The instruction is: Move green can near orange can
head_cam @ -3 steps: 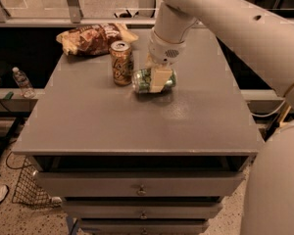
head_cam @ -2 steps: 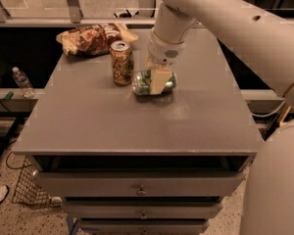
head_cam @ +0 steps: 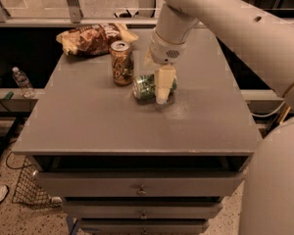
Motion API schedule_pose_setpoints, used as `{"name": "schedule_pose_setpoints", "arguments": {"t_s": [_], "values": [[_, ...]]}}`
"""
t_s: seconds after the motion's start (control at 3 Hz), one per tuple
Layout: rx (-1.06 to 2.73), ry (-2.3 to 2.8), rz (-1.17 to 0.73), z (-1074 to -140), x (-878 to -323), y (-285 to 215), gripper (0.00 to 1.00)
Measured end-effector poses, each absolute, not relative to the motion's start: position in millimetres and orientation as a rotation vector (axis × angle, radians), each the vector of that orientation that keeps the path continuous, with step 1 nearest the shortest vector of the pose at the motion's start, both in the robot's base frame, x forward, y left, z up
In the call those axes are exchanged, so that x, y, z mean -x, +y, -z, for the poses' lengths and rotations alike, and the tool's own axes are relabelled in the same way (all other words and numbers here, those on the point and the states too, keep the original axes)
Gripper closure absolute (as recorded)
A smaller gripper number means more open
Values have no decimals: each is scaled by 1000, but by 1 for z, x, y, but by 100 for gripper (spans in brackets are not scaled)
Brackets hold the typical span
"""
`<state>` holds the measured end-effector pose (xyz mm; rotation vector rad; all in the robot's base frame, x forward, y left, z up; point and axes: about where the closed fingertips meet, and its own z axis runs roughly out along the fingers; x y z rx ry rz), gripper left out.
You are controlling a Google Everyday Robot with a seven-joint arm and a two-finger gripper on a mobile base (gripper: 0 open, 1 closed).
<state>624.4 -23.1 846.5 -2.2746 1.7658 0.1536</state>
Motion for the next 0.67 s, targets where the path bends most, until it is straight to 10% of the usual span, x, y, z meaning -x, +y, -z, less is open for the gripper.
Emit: {"name": "schedule_pose_setpoints", "arguments": {"t_s": [0.67], "values": [[2068, 1831, -245, -861, -637, -94, 0]]}}
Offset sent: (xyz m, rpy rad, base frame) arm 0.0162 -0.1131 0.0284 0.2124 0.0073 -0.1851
